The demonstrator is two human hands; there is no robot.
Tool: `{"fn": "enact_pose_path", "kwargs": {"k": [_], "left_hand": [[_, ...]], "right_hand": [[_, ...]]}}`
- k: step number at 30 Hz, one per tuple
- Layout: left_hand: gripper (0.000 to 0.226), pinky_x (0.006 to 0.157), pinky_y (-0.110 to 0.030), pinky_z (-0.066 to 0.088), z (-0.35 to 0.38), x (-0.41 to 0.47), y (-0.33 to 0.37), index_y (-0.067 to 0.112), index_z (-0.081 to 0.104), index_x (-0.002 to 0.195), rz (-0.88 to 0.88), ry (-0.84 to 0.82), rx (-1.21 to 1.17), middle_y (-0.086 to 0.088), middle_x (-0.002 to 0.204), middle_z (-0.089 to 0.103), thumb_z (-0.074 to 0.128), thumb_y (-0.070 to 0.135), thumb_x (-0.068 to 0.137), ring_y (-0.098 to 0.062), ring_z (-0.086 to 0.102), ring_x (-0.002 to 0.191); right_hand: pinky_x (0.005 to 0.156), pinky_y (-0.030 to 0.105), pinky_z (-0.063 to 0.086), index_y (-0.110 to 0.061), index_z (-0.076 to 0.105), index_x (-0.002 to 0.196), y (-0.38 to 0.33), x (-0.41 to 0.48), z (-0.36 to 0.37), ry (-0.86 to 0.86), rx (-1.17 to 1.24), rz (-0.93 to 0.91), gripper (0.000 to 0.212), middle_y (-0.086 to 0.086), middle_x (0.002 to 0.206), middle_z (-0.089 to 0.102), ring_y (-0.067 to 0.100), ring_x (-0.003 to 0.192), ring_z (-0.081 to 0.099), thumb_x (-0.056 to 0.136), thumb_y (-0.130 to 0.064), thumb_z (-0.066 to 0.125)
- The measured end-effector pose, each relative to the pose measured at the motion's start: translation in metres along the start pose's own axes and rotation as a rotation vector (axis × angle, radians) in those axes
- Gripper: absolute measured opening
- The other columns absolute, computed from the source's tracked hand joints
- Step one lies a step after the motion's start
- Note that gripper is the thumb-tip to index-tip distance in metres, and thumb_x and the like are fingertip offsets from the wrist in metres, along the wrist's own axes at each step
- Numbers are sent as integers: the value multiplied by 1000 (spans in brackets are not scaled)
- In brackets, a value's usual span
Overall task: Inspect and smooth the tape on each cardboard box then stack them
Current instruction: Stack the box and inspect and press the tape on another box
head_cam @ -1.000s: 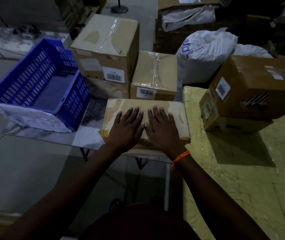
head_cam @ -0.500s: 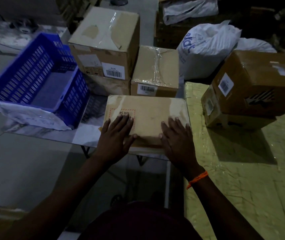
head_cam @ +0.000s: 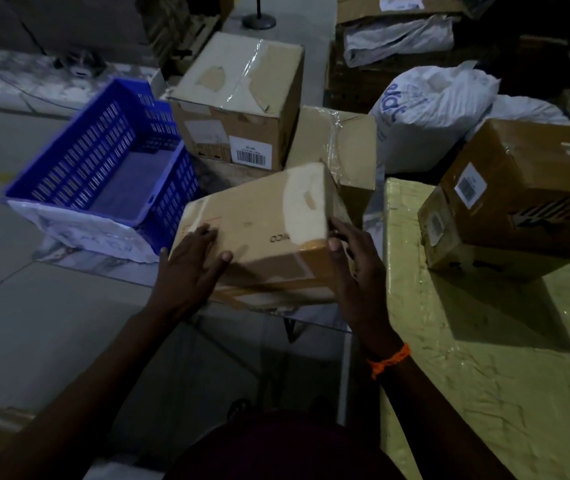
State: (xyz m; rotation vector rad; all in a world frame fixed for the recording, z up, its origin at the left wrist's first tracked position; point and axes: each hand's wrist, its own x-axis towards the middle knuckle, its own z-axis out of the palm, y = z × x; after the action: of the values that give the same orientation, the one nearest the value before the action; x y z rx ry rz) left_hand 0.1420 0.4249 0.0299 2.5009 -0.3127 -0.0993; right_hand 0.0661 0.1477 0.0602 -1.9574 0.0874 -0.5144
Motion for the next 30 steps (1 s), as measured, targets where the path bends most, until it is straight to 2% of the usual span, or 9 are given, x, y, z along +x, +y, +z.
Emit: {"fn": "enact_pose_path", "kwargs": {"k": [4,7,11,15,19,21,25,27,30], "left_hand": [[100,99,-41,42,-29,8,23,23,60,121,-237,-93,-333,-6,131,60,27,102,70,-24,55,123],[91,108,-38,32,-38,17,35,20,42,151,-328,-212,-358,-12,156,41,30,83,86,-27,40,141],[91,108,-36,30,-38,22,40,8,23,160,-296,-210,-286,-16,165,27,38,68,94,-32,34,145],[123,109,-42,34,-46,14,25,9,26,160,-224,-209,-149,-20,163,29,27,97,74,-34,37,144],[59,110,-43,41,-46,10,23,33,50,149,-120,63,-505,1,151,49,47,64,99,-19,46,136],[53,104,-38,43,-48,12,32,36,56,144,-125,79,-671,3,144,56,46,63,99,-17,50,131],[45,107,-50,47,-44,11,39,38,72,111,-290,28,-915,5,123,69,46,71,94,-20,60,123],[42,108,-55,47,-32,11,38,34,70,112,-352,-23,-982,0,127,68,47,66,97,-22,60,125],[31,111,-52,45,-11,5,44,32,66,118,-330,-62,-1037,3,129,68,43,48,106,-17,60,125]], "right_hand": [[103,17,45,-13,66,132,1,18,15,-14,7,23,39,1,133,65,8,126,56,103,-38,58],[92,6,39,-17,58,138,22,33,11,67,-126,291,79,-4,133,58,9,123,52,83,-72,66],[92,45,56,-20,68,129,52,31,-4,-171,182,946,91,6,120,74,25,106,70,67,-86,71],[94,48,60,-8,73,122,51,20,-2,-117,388,812,66,16,108,78,30,100,76,82,-61,77],[91,37,61,-6,69,128,27,17,4,-106,482,643,44,12,114,77,25,109,74,94,-33,70],[96,37,60,-9,68,130,17,19,5,-105,471,591,36,9,117,77,22,111,73,98,-27,68],[89,28,60,-14,66,134,9,28,-2,-69,343,479,38,2,117,76,15,110,72,98,-25,69],[82,21,59,-11,66,134,9,33,-10,-25,291,446,37,0,114,76,12,105,73,97,-17,70],[88,30,61,-14,66,135,16,38,-21,-26,168,410,39,0,117,75,16,108,72,97,-18,71]]}}
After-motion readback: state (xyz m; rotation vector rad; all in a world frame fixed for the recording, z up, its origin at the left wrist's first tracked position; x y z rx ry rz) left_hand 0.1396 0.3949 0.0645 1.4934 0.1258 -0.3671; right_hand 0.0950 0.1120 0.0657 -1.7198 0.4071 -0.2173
